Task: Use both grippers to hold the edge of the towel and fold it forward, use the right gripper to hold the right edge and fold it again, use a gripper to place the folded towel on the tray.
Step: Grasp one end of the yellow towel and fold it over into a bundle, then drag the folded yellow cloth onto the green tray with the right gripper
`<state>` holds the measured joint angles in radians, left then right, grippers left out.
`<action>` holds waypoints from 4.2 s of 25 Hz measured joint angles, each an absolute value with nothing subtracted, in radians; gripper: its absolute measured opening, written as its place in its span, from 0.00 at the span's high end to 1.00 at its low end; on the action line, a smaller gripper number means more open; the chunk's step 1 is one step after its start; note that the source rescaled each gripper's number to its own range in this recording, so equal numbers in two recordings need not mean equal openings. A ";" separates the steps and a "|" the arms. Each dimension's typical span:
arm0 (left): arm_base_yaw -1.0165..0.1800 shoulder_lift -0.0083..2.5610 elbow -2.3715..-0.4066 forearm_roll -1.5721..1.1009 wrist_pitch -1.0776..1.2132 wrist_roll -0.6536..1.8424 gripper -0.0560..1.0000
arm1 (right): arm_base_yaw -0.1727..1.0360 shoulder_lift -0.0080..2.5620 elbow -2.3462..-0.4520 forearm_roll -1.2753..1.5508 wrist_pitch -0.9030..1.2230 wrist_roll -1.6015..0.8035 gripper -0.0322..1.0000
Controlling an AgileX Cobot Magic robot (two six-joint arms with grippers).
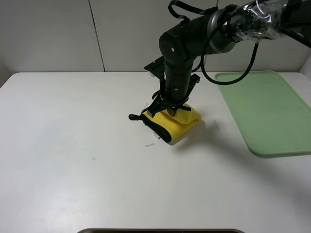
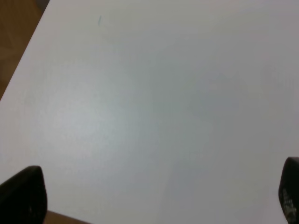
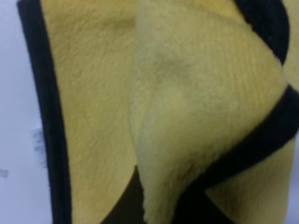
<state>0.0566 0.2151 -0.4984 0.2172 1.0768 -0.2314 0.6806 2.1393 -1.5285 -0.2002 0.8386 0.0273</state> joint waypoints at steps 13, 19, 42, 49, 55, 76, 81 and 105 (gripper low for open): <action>0.057 0.215 -0.498 0.217 1.077 -0.231 0.00 | 0.684 2.139 -1.528 -0.184 0.835 0.065 0.04; 0.057 0.215 -0.498 0.217 1.077 -0.231 0.00 | 0.693 2.138 -1.528 -0.168 0.842 0.025 0.01; 0.057 0.215 -0.498 0.217 1.077 -0.231 0.00 | 0.478 2.066 -1.563 -0.057 0.893 -0.352 0.00; 0.057 0.215 -0.498 0.217 1.077 -0.231 0.00 | 0.455 2.131 -1.563 0.000 0.843 -0.422 0.00; 0.057 0.215 -0.498 0.217 1.077 -0.231 0.00 | 0.455 2.176 -1.563 0.000 0.757 -0.443 0.00; 0.057 0.215 -0.498 0.217 1.077 -0.231 0.00 | 0.454 2.277 -1.572 0.006 0.702 -0.466 0.00; 0.057 0.215 -0.498 0.217 1.077 -0.231 0.00 | 0.455 2.280 -1.572 0.034 0.714 -0.466 0.25; 0.057 0.215 -0.498 0.217 1.077 -0.231 0.00 | 0.385 2.180 -1.569 -0.049 0.770 -0.408 0.88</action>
<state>0.0566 0.2151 -0.4984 0.2172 1.0768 -0.2314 0.3848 2.1803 -1.5686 -0.0486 0.7700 -0.4082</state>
